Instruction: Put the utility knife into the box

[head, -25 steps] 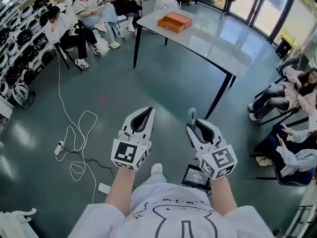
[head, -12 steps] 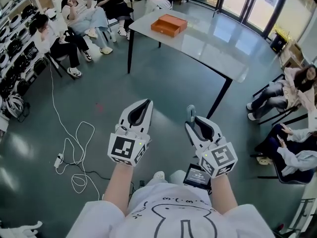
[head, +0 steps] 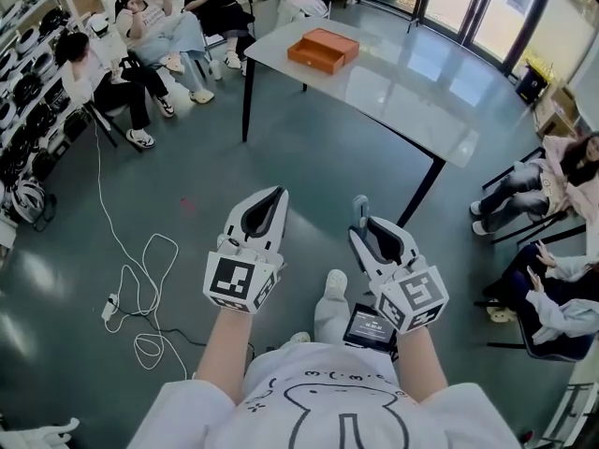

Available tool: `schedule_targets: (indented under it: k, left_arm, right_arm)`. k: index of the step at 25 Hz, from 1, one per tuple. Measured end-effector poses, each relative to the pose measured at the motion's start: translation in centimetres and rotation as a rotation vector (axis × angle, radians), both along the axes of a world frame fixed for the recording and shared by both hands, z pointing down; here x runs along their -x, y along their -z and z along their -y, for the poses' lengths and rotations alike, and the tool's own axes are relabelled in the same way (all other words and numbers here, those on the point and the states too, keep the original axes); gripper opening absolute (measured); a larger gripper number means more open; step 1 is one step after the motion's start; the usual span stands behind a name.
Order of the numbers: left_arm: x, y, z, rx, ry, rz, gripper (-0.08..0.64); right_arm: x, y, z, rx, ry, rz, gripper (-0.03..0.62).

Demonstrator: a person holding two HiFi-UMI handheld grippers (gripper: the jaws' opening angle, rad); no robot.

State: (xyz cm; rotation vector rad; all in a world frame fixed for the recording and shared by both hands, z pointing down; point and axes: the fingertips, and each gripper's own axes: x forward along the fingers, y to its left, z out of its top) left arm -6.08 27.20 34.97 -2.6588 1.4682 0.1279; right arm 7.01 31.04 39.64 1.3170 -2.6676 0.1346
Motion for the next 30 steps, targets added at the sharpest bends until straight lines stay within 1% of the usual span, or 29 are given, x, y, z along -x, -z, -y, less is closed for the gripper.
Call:
schedule_targets:
  k: [7, 12, 17, 22, 30]
  left_arm:
    - [-1.3, 0.4, 5.8, -0.004, 0.020, 0.004, 0.015]
    - [-2.6, 0.1, 10.6, 0.009, 0.047, 0.017, 0.015]
    - [-4.2, 0.4, 15.8, 0.005, 0.073, 0.049, 0.015]
    - [-6.0, 0.9, 20.6, 0.006, 0.094, 0.056, 0.015]
    - [-7.3, 0.4, 26.0, 0.012, 0.125, 0.056, 0.015]
  right_arm:
    - [-1.0, 0.6, 6.2, -0.012, 0.030, 0.006, 0.129]
    - [-2.4, 0.4, 11.1, -0.003, 0.054, 0.009, 0.129]
    - [-4.1, 0.7, 16.7, -0.004, 0.076, 0.019, 0.129]
    - [-5.9, 1.3, 21.9, -0.003, 0.099, 0.028, 0.129]
    - [-7.5, 1.0, 27.8, -0.002, 0.123, 0.023, 0.129]
